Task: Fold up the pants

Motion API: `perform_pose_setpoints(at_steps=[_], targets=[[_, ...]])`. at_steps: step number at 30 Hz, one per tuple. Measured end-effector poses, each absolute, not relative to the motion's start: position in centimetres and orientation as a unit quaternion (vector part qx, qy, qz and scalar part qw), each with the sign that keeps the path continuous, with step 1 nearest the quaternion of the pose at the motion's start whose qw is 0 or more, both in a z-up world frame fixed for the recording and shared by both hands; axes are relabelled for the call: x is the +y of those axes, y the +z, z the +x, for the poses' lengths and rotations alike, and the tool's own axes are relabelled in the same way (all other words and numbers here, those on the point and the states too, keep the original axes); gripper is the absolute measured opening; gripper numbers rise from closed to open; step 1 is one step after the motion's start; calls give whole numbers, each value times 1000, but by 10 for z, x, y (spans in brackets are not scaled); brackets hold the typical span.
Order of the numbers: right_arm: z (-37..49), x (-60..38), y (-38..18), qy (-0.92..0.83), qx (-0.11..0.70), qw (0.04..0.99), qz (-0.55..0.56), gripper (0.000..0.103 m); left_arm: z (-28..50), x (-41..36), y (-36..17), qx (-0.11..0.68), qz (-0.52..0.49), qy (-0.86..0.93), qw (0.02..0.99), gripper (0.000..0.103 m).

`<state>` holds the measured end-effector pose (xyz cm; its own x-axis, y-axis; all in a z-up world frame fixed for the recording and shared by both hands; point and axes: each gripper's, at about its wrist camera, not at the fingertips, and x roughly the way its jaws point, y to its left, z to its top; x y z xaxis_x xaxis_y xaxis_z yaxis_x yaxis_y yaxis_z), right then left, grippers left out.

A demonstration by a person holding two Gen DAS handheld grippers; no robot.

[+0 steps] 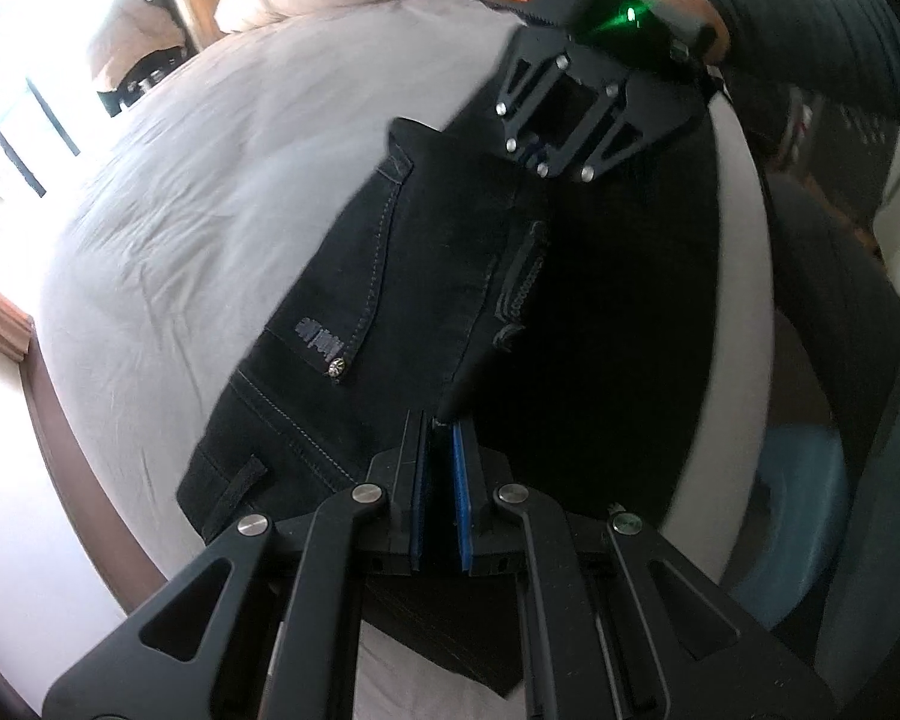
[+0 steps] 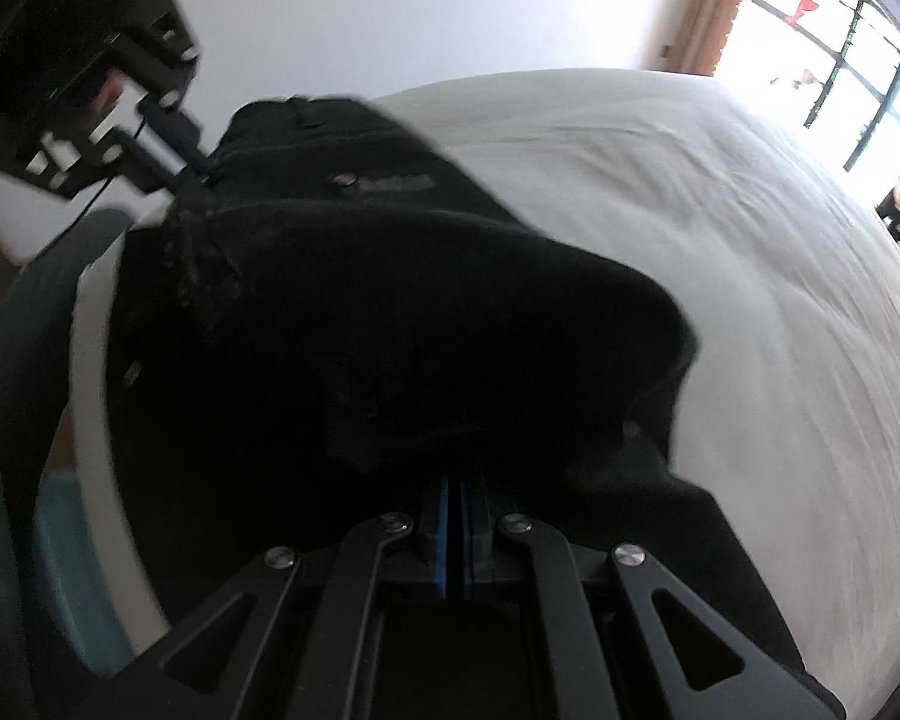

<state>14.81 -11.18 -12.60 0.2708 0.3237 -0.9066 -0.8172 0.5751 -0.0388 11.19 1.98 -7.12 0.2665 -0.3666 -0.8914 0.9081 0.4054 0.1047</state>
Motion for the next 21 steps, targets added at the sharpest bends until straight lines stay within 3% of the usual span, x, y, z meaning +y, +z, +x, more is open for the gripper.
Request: perform_pose_setpoints(at_steps=[12, 21], targets=[[55, -109, -152, 381, 498, 712, -316, 3, 61, 23, -115, 446, 352, -448, 690, 7], [34, -109, -157, 358, 500, 711, -340, 3, 49, 26, -120, 444, 351, -451, 690, 7]])
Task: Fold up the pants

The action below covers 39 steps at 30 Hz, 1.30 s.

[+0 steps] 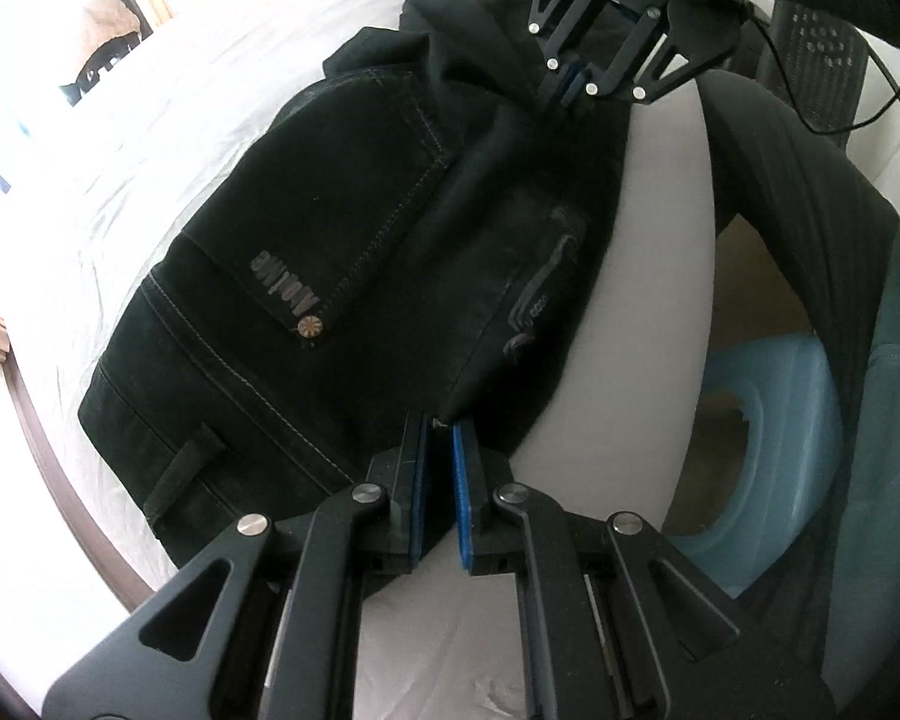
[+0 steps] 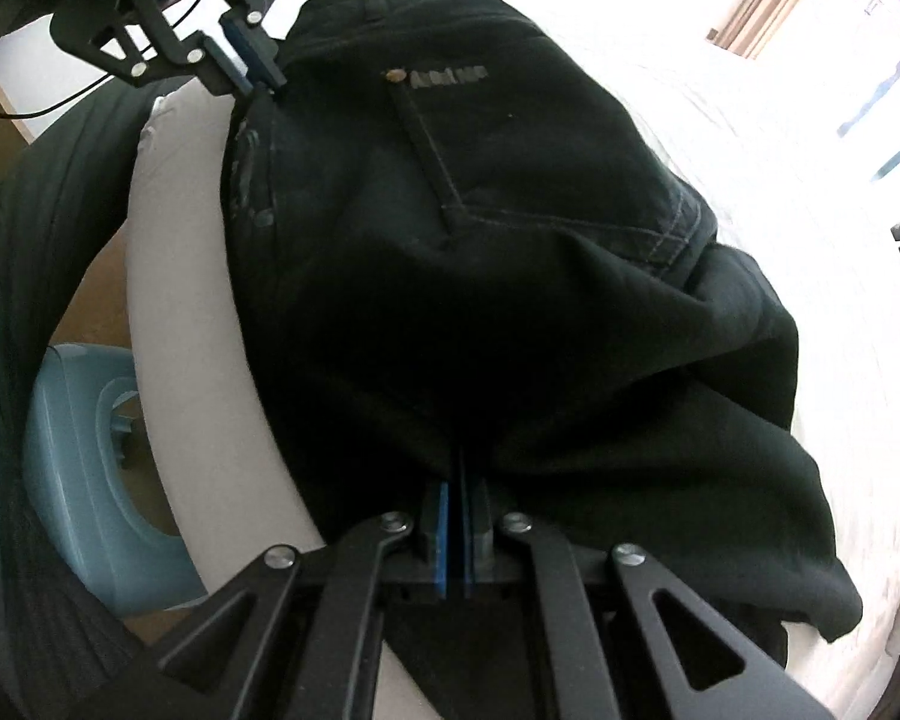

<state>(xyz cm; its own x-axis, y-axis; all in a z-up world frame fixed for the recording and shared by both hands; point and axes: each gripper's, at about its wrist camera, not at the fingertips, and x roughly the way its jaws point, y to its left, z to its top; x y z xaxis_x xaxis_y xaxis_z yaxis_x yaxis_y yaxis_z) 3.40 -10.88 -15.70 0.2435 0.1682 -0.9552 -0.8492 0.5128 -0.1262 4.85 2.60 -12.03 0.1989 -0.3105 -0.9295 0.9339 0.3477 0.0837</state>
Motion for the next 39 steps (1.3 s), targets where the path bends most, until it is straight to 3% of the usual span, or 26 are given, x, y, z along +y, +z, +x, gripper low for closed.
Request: perform_pose_setpoints(at_steps=[30, 39], targets=[[-4, -110, -164, 311, 501, 712, -382, 3, 46, 40, -135, 441, 332, -439, 709, 10], [-6, -122, -166, 279, 510, 759, -293, 9, 46, 59, -94, 485, 262, -439, 709, 10]])
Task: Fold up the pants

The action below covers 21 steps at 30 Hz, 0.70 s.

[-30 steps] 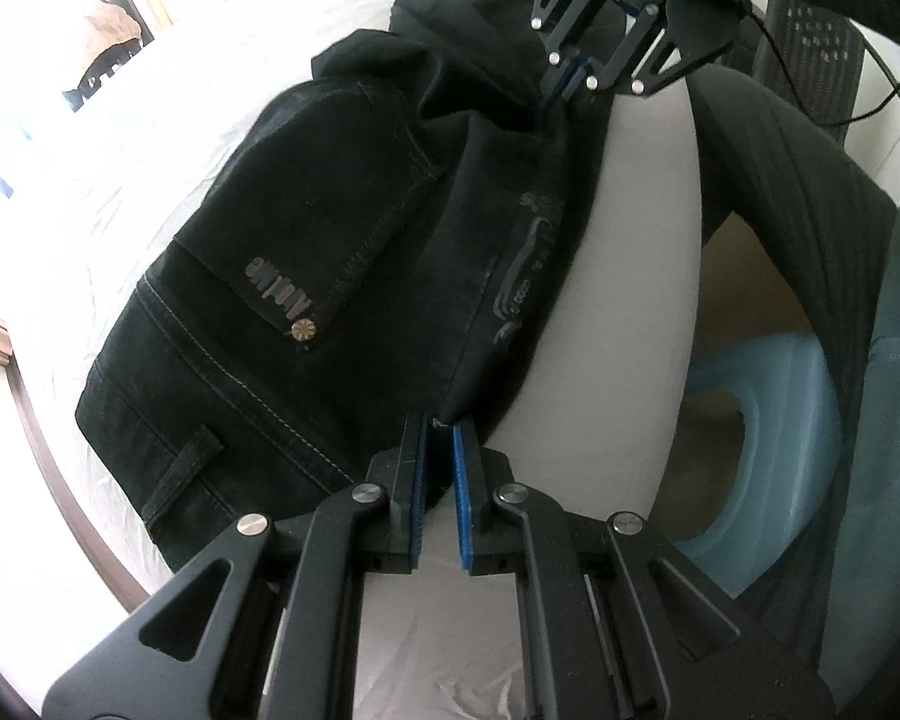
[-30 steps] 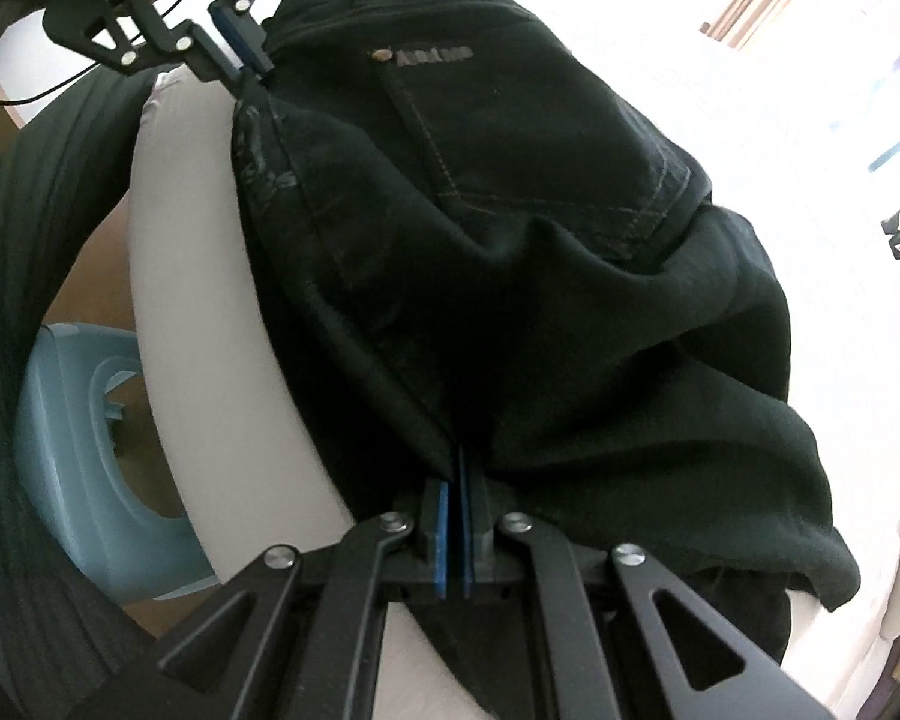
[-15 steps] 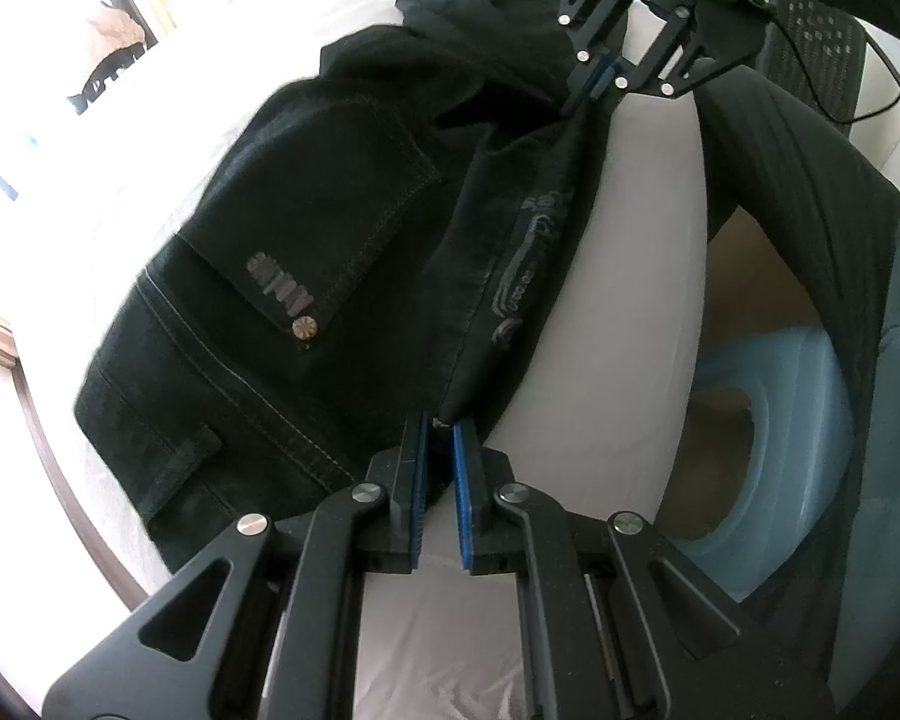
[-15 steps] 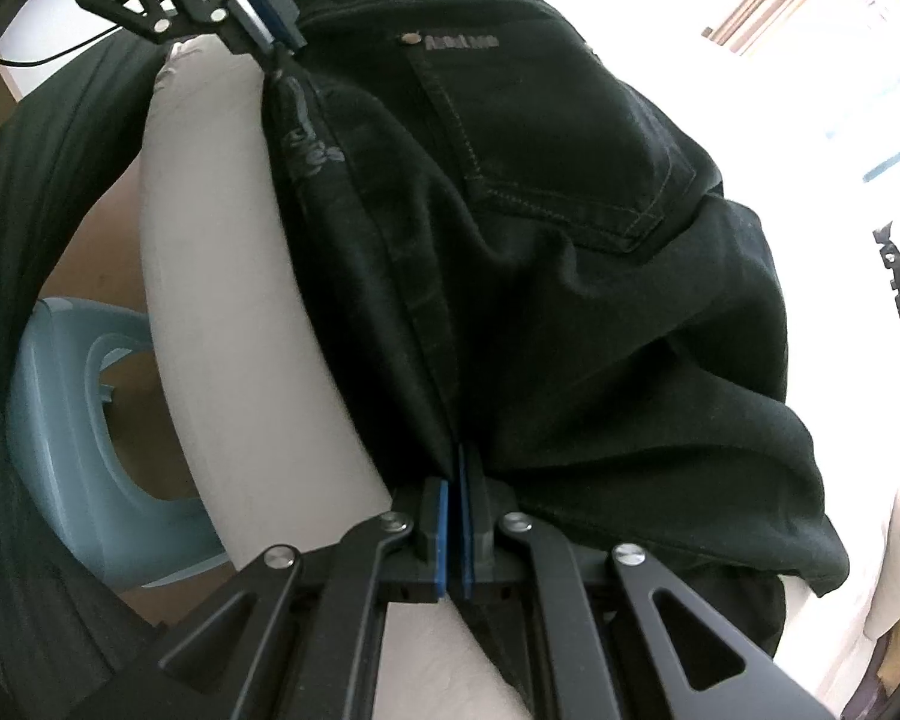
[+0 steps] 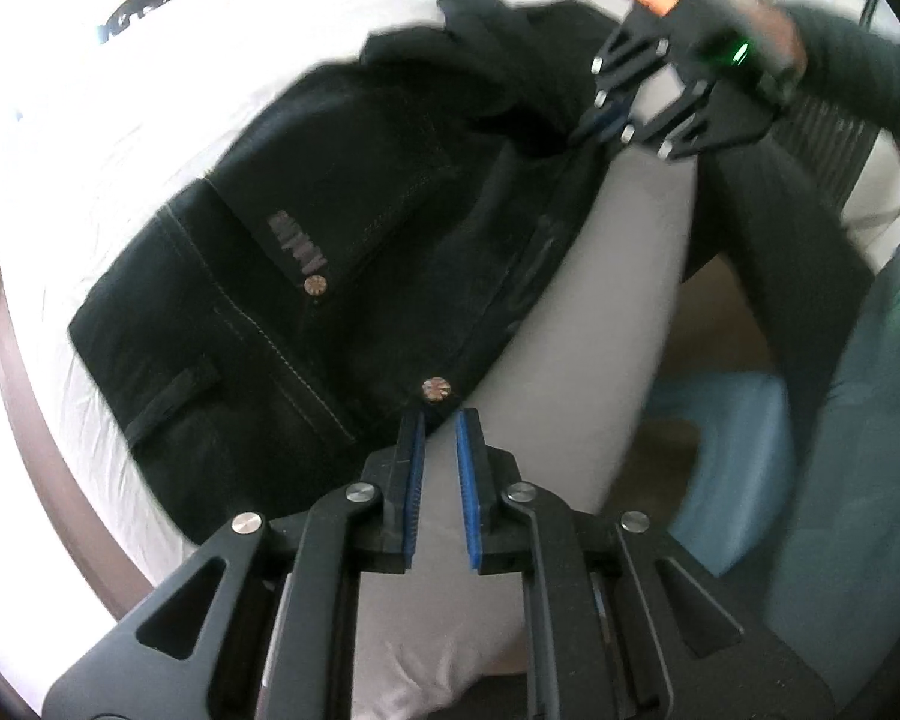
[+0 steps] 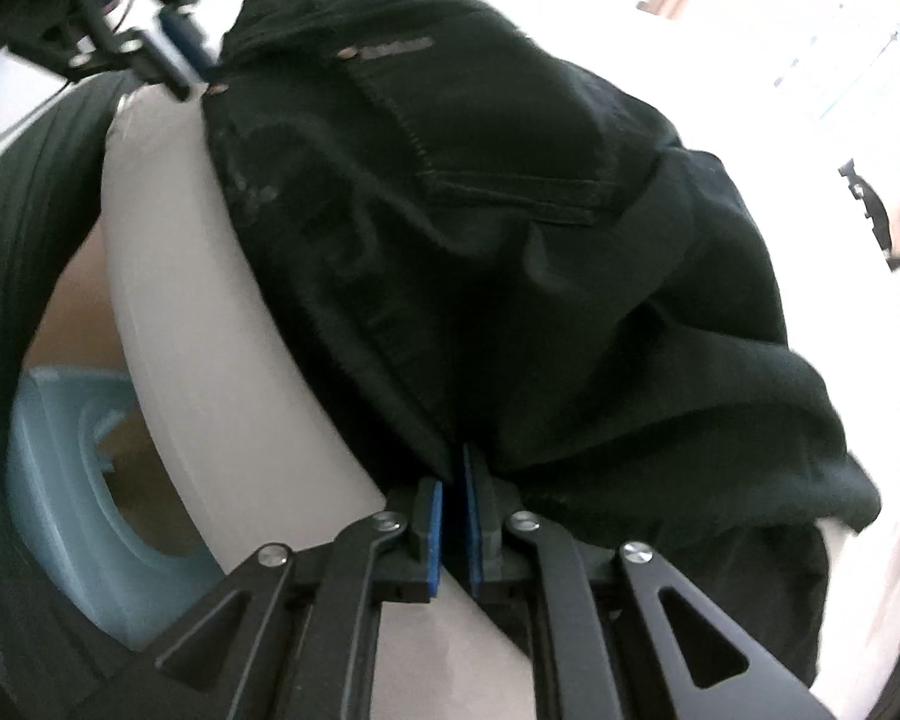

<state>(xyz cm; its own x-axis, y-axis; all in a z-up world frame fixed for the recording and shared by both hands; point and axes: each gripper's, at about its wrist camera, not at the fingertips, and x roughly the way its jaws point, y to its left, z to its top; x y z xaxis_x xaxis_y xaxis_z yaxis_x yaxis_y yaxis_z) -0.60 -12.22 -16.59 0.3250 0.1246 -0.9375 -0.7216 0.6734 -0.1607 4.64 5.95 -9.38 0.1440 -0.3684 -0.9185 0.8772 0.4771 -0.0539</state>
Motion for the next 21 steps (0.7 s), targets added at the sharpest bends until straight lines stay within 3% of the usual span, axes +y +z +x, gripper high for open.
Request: perform_pose_setpoints(at_steps=[1, 5, 8, 13, 17, 21], targets=[[-5, -125, -162, 277, 511, 764, -280, 11, 46, 61, -85, 483, 251, -442, 713, 10], [-10, -138, -139, 282, 502, 788, -217, 37, 49, 58, -40, 452, 194, -470, 733, 10], [-9, -147, -122, 283, 484, 815, -149, 37, 66, 43, -28, 431, 138, -475, 755, 10], [4, -142, -121, 282, 470, 834, -61, 38, 91, 5, -73, 459, 90, -440, 767, 10], [4, -137, -171, 255, 522, 810, -79, 38, 93, -4, -135, 517, 117, -385, 755, 10], [-13, -154, -172, 247, 513, 819, -70, 41, 94, 11, -141, 522, 58, -383, 760, 10]])
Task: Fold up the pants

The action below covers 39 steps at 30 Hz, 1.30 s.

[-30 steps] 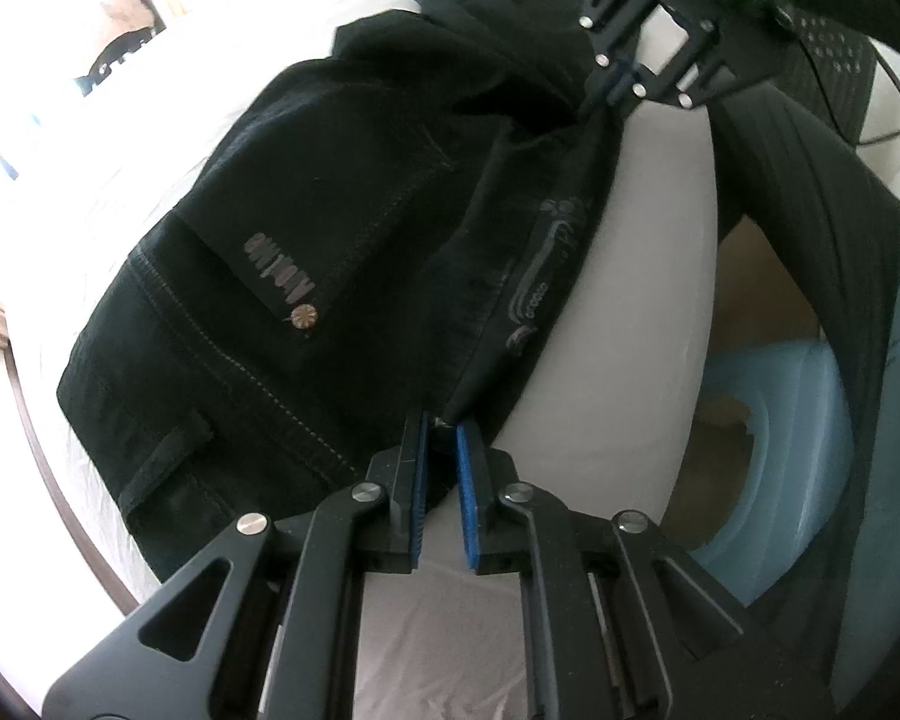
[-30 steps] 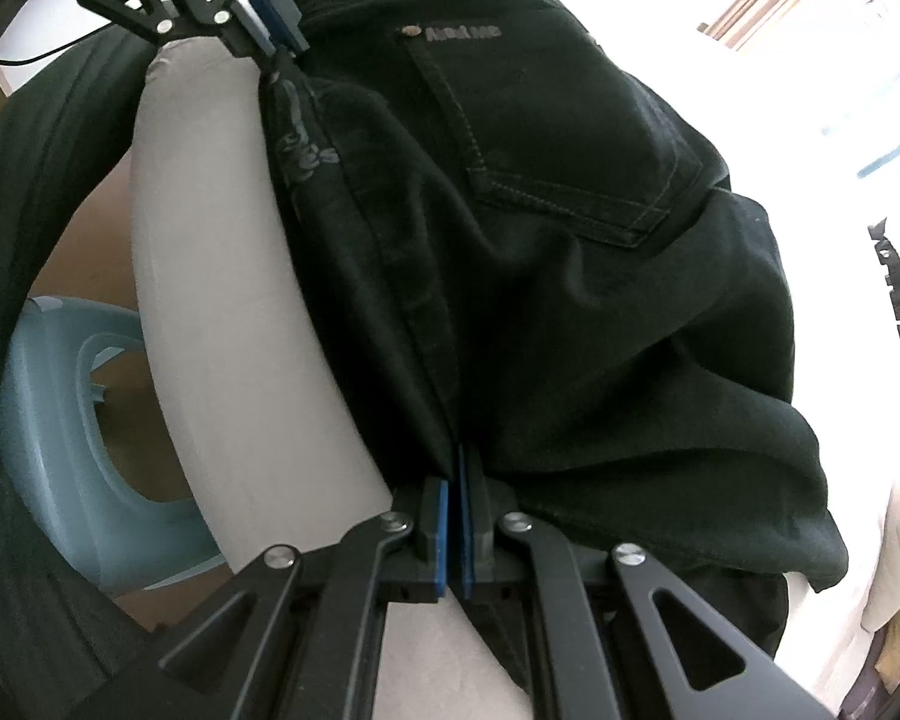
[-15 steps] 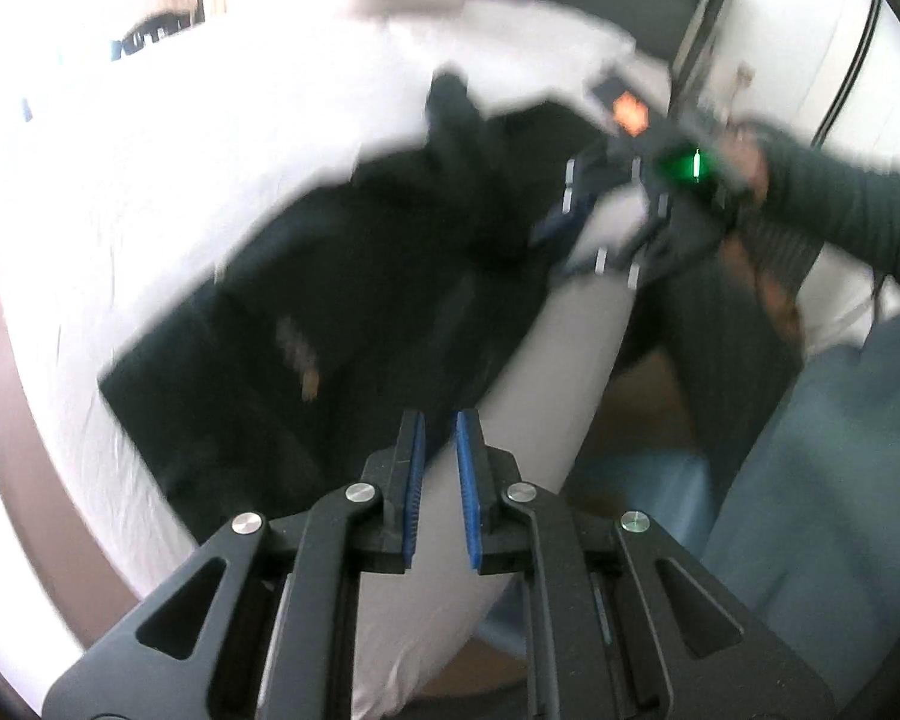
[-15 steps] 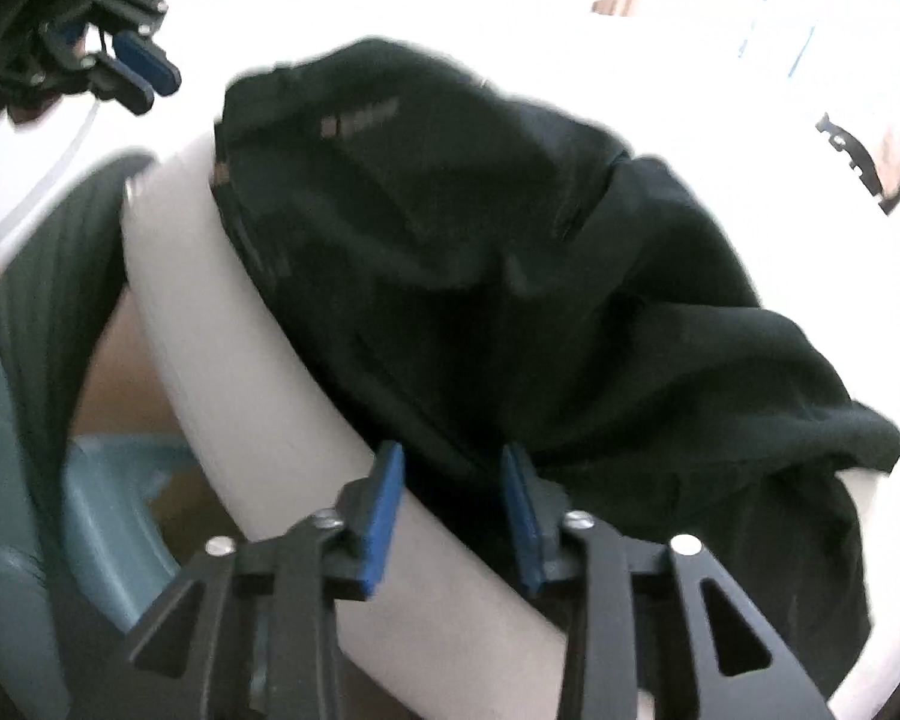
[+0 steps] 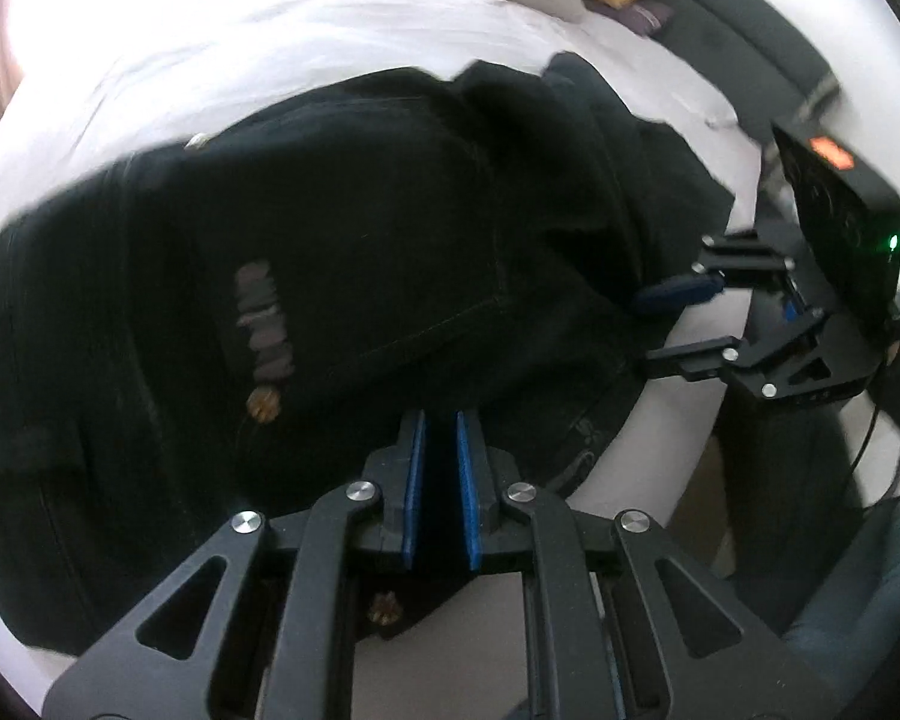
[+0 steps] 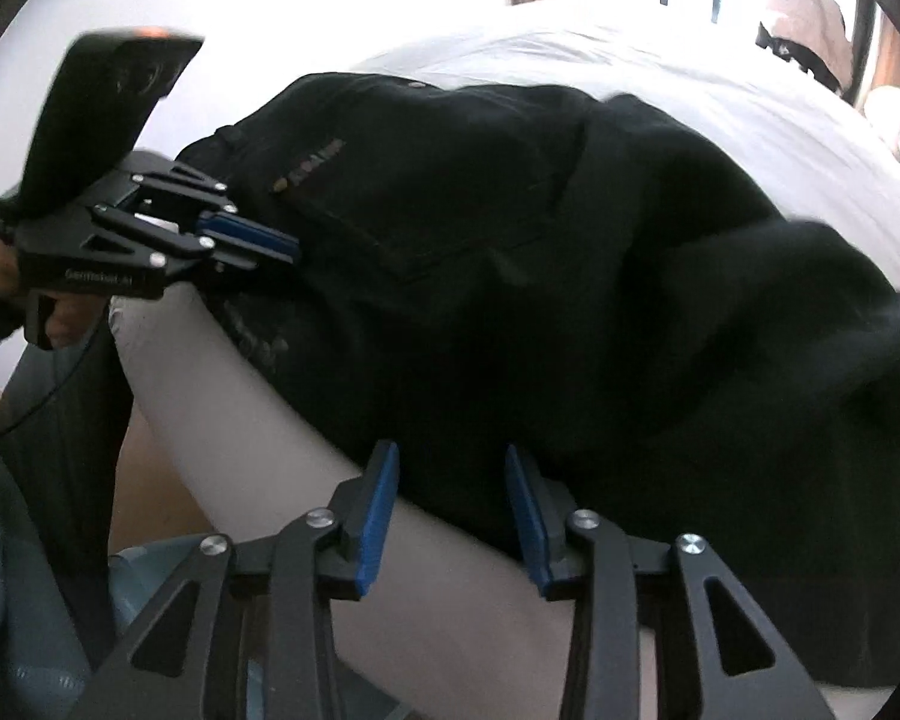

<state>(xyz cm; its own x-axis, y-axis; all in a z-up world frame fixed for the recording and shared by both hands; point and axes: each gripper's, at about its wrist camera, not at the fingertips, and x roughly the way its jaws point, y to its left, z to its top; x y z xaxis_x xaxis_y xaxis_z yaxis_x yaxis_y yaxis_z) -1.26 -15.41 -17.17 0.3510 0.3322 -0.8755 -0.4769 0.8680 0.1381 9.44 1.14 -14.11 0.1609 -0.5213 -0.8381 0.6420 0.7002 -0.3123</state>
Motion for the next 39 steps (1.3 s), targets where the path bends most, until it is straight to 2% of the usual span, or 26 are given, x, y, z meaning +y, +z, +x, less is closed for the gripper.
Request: perform_pose_setpoints(at_steps=[3, 8, 14, 17, 23, 28, 33, 39], targets=[[-16, -185, -150, 232, 491, 839, -29, 41, 94, 6, -124, 515, 63, -379, 766, 10], [10, -286, -104, 140, 434, 883, 110, 43, 94, -22, -99, 476, 73, -406, 776, 10], [71, -391, -87, 9, 382, 890, 249, 45, 103, -40, -140, 518, 70, -381, 762, 10], [99, -444, -101, -22, 375, 862, 341, 45, 101, -46, -146, 519, 70, -380, 762, 10], [147, -492, -138, -72, 379, 816, 431, 45, 104, -45, -153, 528, 55, -375, 760, 10], [173, -507, -158, -97, 384, 800, 450, 45, 102, -35, -160, 528, 52, -376, 759, 10], [165, -525, -166, -113, 365, 781, 494, 45, 102, -37, -158, 527, 54, -374, 762, 10], [156, -523, -195, -98, 380, 744, 540, 45, 102, -39, -160, 527, 54, -373, 762, 10]])
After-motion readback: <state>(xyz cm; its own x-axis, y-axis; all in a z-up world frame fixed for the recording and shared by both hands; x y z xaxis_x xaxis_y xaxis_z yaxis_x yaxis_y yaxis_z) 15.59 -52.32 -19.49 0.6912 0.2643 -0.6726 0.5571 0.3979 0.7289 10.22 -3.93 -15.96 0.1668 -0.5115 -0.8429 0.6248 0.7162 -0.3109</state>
